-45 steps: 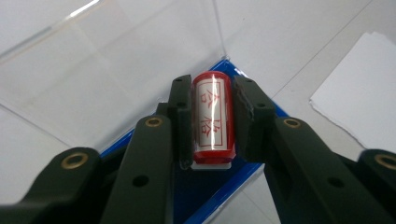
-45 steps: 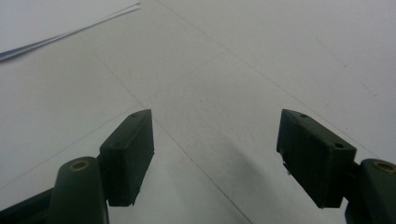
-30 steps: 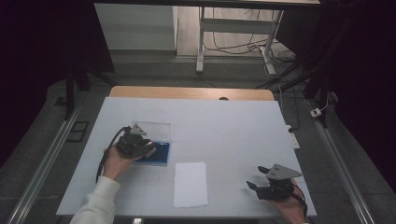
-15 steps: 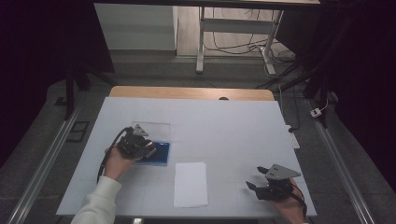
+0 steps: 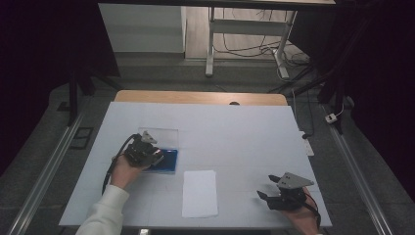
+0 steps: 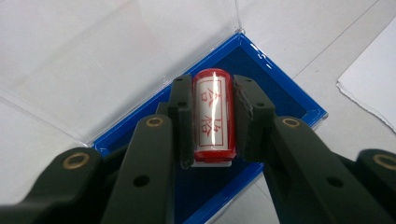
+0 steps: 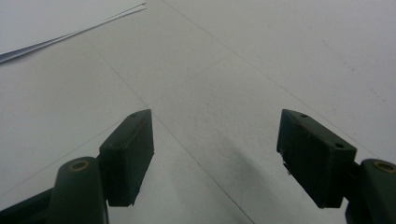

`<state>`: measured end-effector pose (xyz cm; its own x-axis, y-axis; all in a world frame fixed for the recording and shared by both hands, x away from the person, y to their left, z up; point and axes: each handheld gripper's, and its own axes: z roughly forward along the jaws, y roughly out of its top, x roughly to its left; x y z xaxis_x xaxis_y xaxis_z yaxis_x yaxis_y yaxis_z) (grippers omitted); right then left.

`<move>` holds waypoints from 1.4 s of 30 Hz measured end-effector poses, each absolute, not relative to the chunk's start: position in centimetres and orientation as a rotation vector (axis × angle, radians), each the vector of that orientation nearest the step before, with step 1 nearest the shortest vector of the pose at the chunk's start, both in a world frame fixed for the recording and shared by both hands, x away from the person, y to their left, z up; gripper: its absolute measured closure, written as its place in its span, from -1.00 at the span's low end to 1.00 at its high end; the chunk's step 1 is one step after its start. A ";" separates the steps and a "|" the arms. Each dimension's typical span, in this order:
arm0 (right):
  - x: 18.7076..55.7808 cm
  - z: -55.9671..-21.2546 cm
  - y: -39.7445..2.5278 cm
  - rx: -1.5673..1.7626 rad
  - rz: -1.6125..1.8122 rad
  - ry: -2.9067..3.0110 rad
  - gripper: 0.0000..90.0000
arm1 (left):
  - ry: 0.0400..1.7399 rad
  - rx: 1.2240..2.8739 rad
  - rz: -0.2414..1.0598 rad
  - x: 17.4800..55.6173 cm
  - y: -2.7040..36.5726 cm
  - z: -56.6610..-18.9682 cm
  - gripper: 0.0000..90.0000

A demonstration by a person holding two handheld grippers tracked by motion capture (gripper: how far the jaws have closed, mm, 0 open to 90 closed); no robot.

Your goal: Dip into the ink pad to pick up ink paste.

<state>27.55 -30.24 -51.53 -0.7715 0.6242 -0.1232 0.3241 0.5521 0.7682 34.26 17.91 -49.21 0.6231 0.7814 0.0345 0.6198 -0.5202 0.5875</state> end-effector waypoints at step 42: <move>27.7 -51.5 -30.3 0.776 1.083 2.407 -0.41 | 1.077 2.302 0.426 34.0 18.3 -48.5 0.56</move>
<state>27.69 -30.27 -51.49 -0.7717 0.6247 -0.1189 0.3255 0.5486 0.7702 34.05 18.27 -48.46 0.6270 0.7775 0.0489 0.6004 -0.5223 0.6056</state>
